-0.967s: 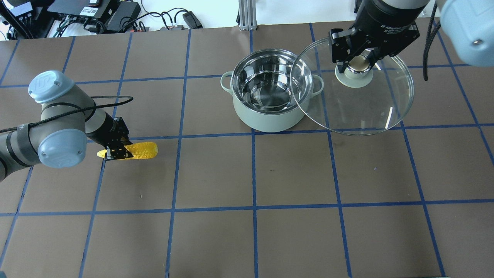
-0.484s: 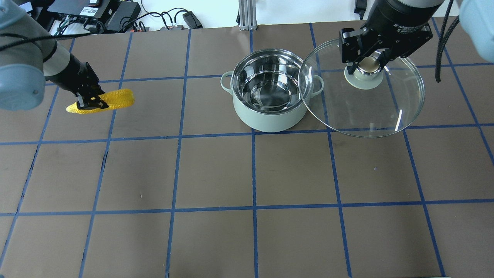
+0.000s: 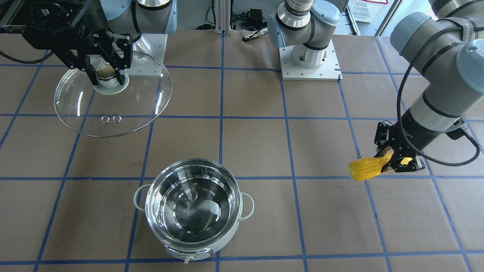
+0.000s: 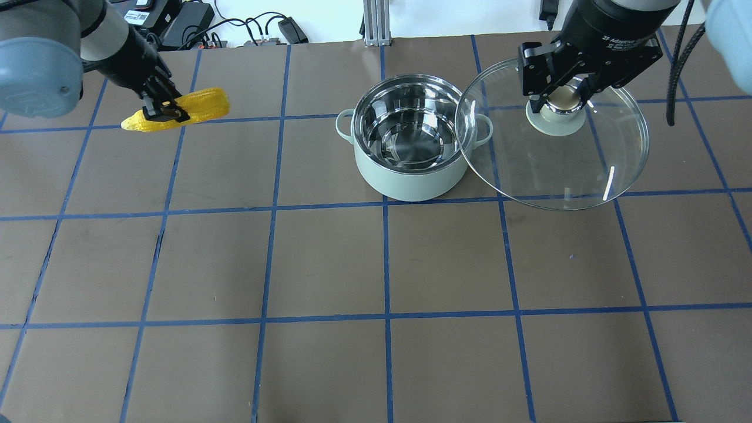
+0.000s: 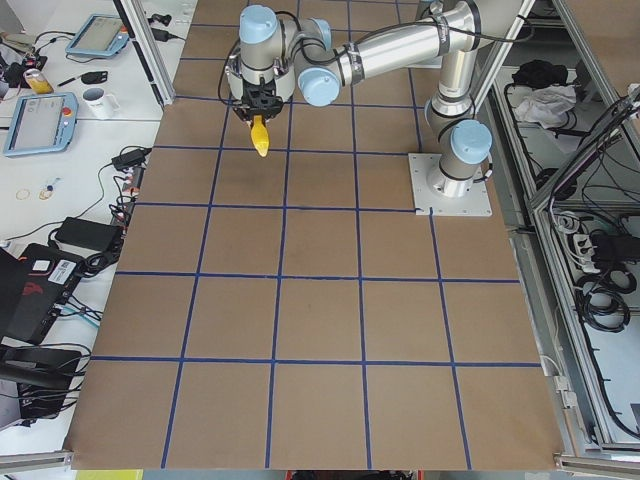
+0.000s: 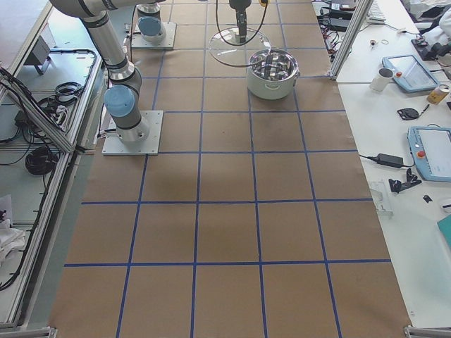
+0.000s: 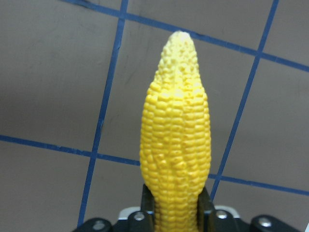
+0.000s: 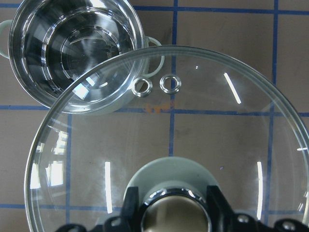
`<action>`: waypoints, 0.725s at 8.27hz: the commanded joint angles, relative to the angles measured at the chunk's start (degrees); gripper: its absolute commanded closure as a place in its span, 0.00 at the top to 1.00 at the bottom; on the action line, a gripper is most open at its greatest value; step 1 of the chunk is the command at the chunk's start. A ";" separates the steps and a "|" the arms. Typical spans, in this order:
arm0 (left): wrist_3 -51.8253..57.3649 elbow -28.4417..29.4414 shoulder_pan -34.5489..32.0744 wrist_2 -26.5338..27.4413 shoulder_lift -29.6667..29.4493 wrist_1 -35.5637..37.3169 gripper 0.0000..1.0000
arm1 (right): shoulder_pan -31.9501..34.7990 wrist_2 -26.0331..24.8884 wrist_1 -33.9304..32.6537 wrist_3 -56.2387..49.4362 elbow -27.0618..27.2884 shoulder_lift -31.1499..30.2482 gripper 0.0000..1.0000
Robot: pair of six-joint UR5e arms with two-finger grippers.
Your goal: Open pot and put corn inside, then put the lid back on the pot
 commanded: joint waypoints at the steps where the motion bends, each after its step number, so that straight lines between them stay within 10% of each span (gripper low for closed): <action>1: -5.06 2.74 -9.57 -0.02 -3.13 1.79 0.00 | -0.04 0.58 -0.05 0.18 0.09 -0.11 0.25; 6: -13.15 16.97 -23.91 1.29 -15.43 5.84 0.00 | -0.04 0.76 -0.14 0.09 0.09 -0.10 0.24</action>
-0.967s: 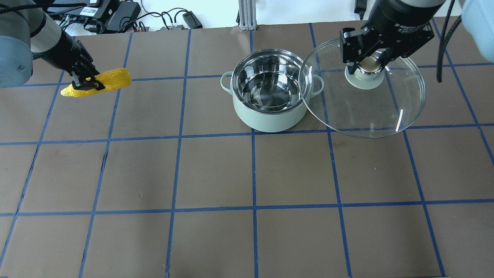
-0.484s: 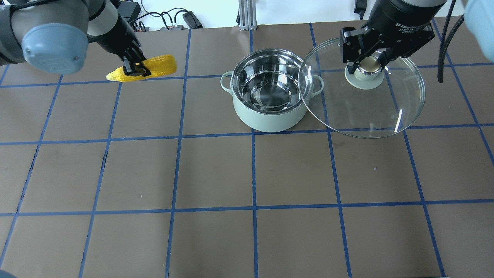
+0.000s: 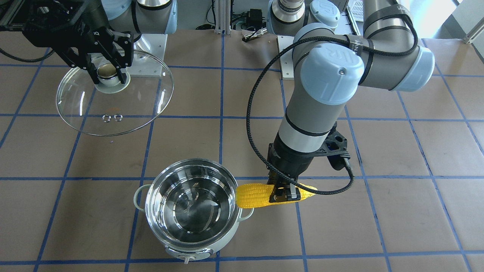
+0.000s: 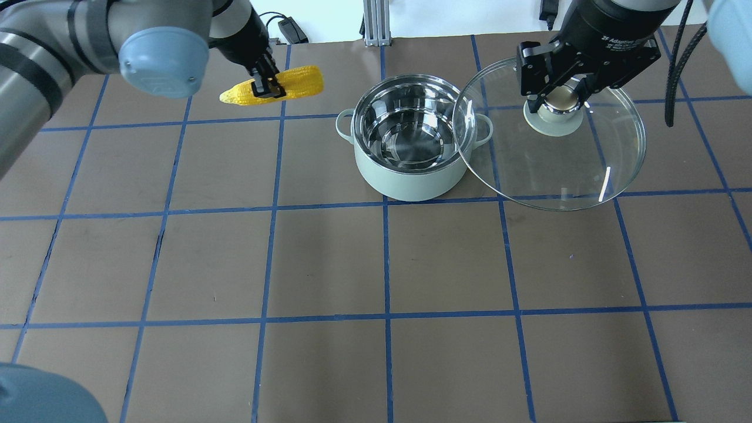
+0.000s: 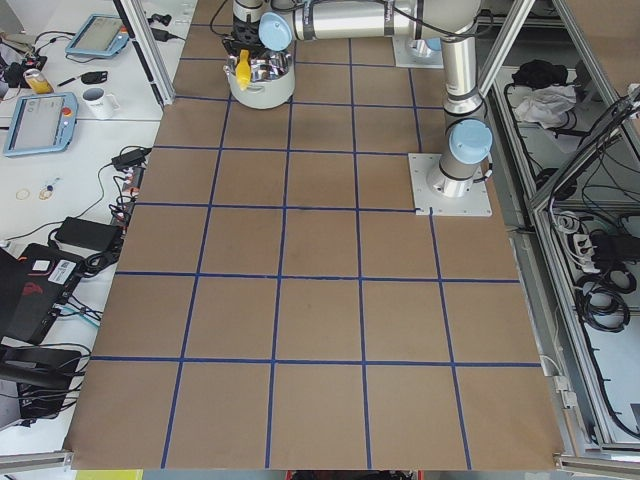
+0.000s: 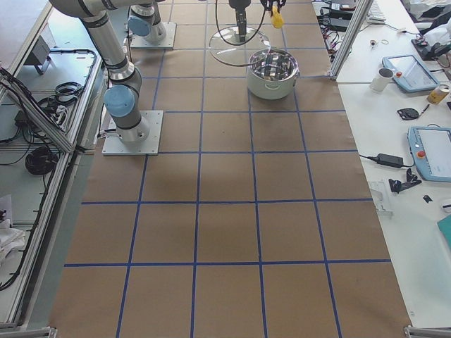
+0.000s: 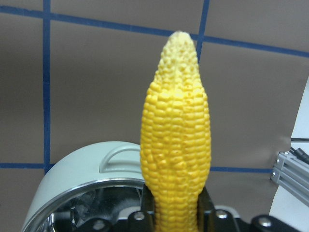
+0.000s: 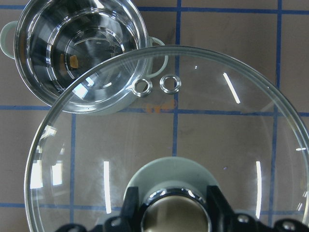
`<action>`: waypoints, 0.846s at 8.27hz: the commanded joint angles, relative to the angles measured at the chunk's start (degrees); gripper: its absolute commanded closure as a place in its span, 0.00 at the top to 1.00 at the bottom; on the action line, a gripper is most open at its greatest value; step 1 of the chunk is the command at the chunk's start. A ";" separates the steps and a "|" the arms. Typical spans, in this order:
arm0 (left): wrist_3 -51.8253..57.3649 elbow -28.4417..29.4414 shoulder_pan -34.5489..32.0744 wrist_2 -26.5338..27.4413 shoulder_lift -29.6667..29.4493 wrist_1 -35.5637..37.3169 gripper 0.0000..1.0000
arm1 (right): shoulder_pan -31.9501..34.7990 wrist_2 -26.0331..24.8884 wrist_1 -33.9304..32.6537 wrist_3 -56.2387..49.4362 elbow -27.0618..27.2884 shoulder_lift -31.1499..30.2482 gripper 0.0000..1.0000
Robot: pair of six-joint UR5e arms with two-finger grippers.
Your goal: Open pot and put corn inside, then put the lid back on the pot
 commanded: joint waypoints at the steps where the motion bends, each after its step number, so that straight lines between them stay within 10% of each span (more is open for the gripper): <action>1: -2.38 7.56 -6.29 2.12 -6.23 0.65 0.00 | 0.04 -0.16 0.00 0.00 0.00 0.05 0.24; 7: -14.16 12.16 -12.45 1.95 -12.14 0.30 0.00 | -0.05 -0.25 -0.09 -0.09 0.00 -0.04 0.24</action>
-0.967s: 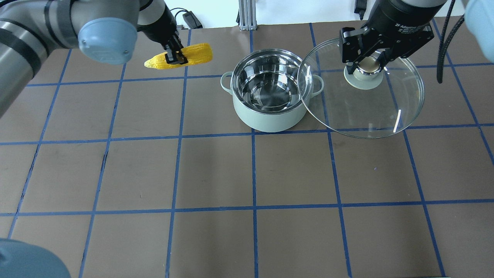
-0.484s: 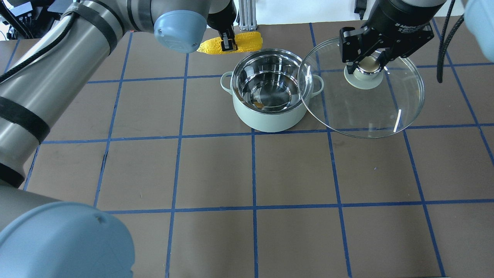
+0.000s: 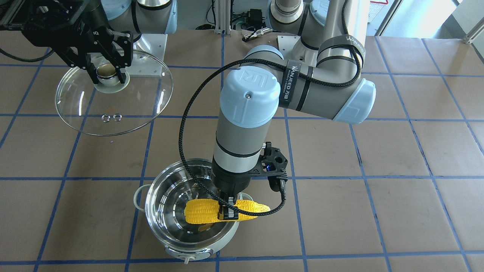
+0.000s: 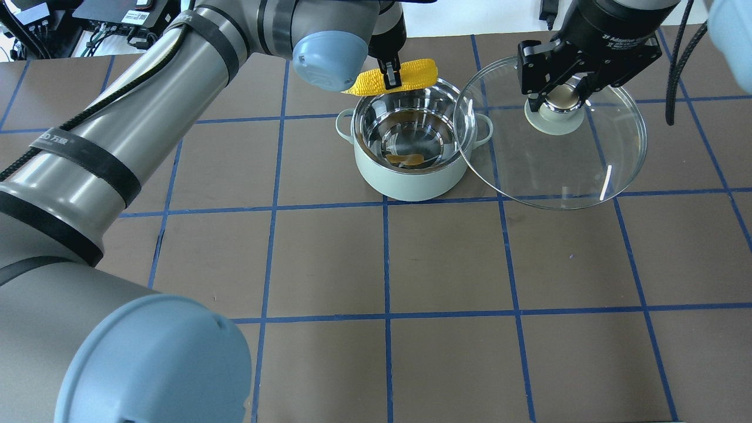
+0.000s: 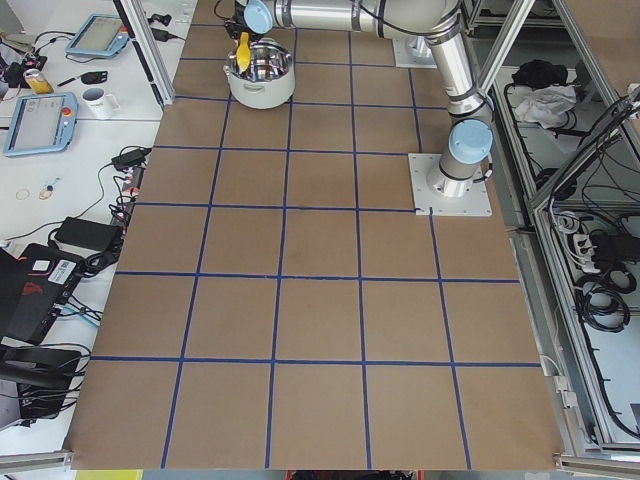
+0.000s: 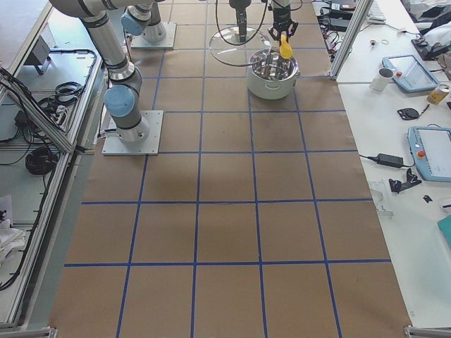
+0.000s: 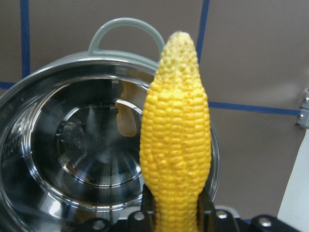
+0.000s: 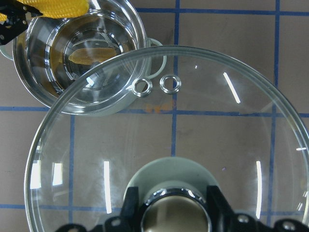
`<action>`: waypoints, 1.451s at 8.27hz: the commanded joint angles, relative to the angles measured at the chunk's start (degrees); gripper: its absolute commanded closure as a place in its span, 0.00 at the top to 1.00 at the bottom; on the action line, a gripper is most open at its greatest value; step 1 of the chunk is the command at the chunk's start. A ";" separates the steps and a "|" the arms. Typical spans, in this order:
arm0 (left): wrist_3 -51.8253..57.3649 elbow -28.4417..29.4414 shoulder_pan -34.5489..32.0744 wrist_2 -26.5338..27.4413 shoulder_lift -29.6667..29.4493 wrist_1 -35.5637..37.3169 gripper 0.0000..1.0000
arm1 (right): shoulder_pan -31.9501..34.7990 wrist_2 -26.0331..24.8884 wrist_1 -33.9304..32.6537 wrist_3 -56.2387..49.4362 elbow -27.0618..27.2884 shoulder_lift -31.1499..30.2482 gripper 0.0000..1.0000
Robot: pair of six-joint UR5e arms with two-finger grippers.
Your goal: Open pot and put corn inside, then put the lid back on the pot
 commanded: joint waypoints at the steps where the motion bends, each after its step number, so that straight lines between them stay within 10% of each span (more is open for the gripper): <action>1: -3.87 0.06 -1.99 -0.18 -0.30 -0.40 0.00 | 0.00 -0.03 0.06 0.13 -0.02 -0.02 0.23; 12: -7.65 -3.98 -2.87 -2.02 -2.05 0.39 0.00 | 0.00 -0.12 0.15 0.65 0.06 -0.02 0.22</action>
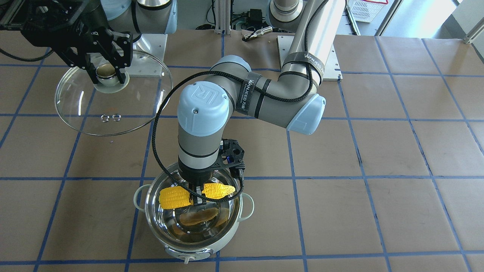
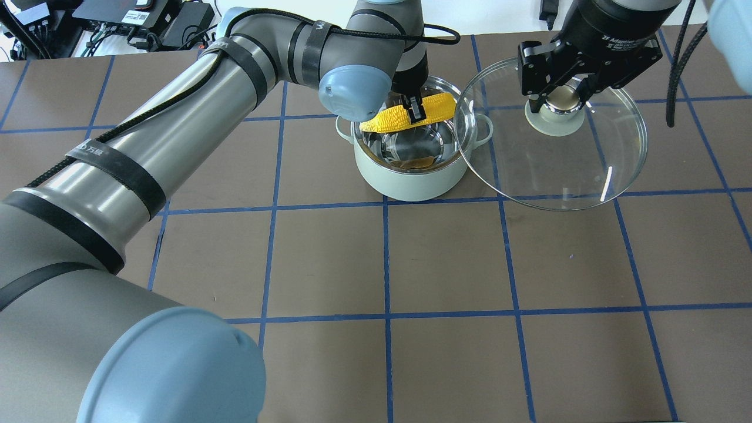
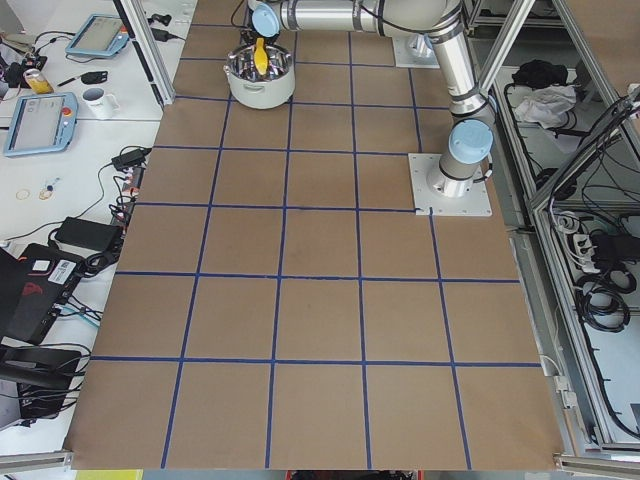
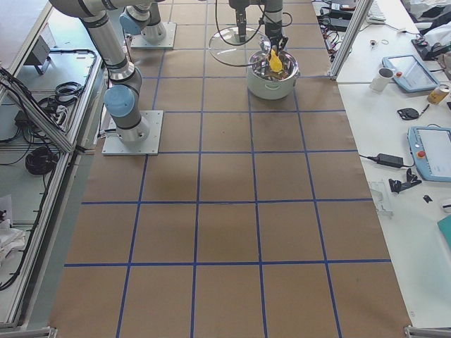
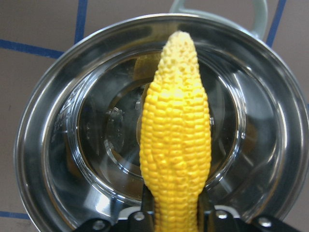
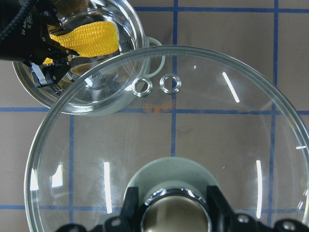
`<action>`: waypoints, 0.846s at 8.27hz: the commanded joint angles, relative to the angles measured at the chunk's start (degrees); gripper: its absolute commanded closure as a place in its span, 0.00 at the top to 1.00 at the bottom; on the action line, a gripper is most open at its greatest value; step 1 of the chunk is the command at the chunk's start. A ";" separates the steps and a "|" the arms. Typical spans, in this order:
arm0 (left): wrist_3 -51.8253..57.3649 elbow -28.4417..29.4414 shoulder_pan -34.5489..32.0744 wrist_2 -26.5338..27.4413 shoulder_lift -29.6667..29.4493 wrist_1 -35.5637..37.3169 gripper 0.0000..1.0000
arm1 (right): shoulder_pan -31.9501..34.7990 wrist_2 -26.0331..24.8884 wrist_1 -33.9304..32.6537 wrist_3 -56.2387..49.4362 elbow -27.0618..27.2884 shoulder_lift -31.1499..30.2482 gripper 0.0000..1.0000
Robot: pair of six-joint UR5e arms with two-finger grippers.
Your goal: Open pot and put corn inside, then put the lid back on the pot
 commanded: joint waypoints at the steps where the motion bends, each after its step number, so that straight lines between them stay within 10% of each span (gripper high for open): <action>1: 0.37 -0.19 0.00 0.03 -1.47 0.64 0.00 | 0.00 -0.10 -0.04 0.00 0.00 0.00 0.22; 6: -0.33 -0.20 0.00 0.12 -2.79 0.90 0.00 | 0.00 -0.45 0.05 -0.09 0.00 0.00 0.21; 7: -0.24 -0.19 0.00 0.12 -2.79 0.99 0.16 | 0.00 -0.27 0.05 -0.09 0.00 0.00 0.21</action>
